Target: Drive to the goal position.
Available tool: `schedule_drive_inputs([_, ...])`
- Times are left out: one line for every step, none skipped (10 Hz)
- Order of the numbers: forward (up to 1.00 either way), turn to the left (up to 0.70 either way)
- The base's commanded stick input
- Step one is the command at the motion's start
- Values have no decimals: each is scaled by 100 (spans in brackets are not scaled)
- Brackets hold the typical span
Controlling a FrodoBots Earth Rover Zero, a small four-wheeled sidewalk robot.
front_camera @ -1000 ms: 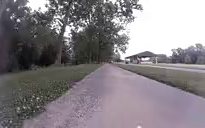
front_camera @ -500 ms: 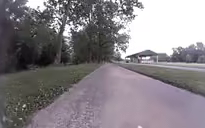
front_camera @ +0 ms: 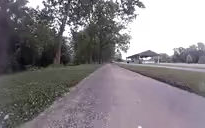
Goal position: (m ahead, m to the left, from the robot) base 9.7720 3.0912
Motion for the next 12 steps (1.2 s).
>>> schedule_drive_inputs([70, -8])
schedule_drive_inputs([70, 0])
schedule_drive_inputs([70, 0])
schedule_drive_inputs([70, 0])
schedule_drive_inputs([70, -2])
schedule_drive_inputs([70, -10])
schedule_drive_inputs([70, -14])
schedule_drive_inputs([70, -14])
schedule_drive_inputs([70, -9])
schedule_drive_inputs([70, 0])
schedule_drive_inputs([70, 0])
schedule_drive_inputs([70, 0])
